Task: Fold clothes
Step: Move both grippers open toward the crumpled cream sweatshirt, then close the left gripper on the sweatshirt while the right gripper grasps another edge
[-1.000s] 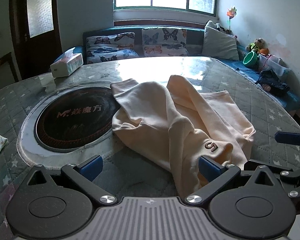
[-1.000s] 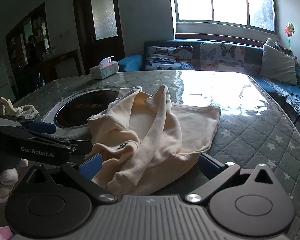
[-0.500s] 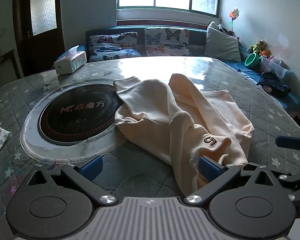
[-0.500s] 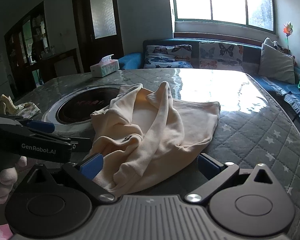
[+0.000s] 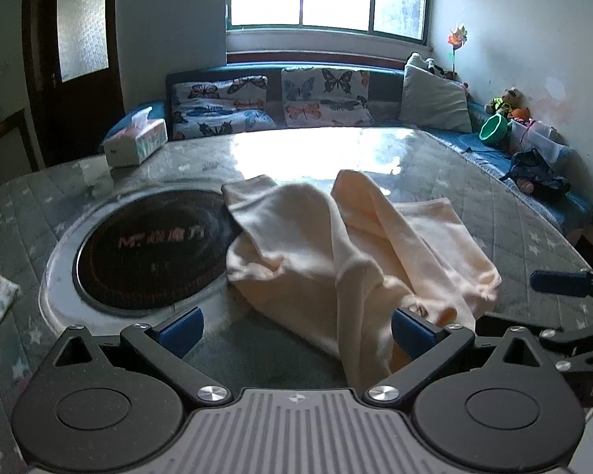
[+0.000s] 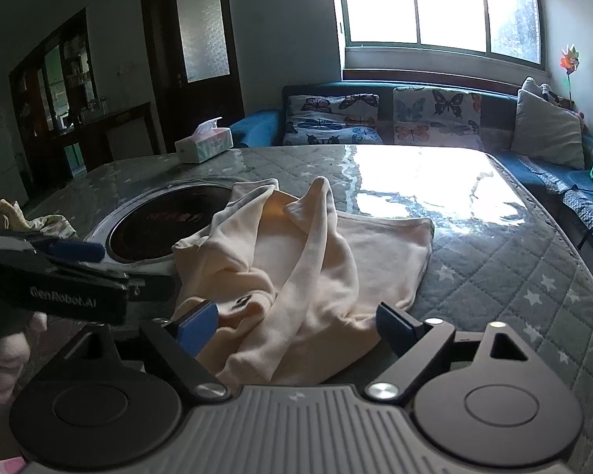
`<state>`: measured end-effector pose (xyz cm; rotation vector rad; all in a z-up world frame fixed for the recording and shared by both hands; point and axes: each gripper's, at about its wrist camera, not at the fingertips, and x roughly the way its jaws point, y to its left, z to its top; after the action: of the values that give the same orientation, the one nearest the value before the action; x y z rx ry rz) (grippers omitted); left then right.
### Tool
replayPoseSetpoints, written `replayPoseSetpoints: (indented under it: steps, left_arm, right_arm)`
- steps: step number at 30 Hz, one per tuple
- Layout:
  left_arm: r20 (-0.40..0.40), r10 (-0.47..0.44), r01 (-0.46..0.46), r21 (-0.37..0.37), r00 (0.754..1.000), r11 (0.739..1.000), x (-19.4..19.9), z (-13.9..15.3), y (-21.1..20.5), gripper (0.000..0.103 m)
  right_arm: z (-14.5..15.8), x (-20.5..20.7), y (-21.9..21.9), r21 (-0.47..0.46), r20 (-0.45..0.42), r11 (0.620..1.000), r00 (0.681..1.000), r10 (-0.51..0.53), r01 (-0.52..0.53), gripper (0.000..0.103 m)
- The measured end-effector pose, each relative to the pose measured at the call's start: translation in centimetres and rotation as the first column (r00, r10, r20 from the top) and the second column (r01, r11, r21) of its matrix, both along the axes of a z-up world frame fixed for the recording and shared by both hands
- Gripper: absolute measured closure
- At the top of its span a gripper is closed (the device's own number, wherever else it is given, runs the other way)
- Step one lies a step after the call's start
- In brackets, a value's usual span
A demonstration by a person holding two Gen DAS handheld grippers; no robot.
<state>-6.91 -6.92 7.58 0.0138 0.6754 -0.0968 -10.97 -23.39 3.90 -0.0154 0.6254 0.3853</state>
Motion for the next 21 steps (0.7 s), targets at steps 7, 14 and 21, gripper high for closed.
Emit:
replayPoseSetpoints:
  steps: [7, 14, 21]
  left_arm:
    - [0.014, -0.016, 0.016, 0.002, 1.0, 1.0, 3.8, 1.1, -0.2, 0.006]
    - [-0.015, -0.043, 0.043, 0.014, 0.999, 0.999, 9.0, 0.7, -1.4, 0.014]
    - [-0.056, -0.051, 0.053, 0.027, 0.997, 0.998, 13.1, -0.3, -2.3, 0.022]
  right_arm:
    - [0.0, 3.1, -0.2, -0.005, -0.002, 1.0, 1.0, 0.0, 0.0, 0.021]
    - [-0.2, 7.5, -0.2, 0.004, -0.023, 1.0, 1.0, 0.0, 0.0, 0.031]
    - [-0.8, 12.2, 0.4, 0.01, -0.05, 1.0, 0.999, 0.019, -0.019, 0.04]
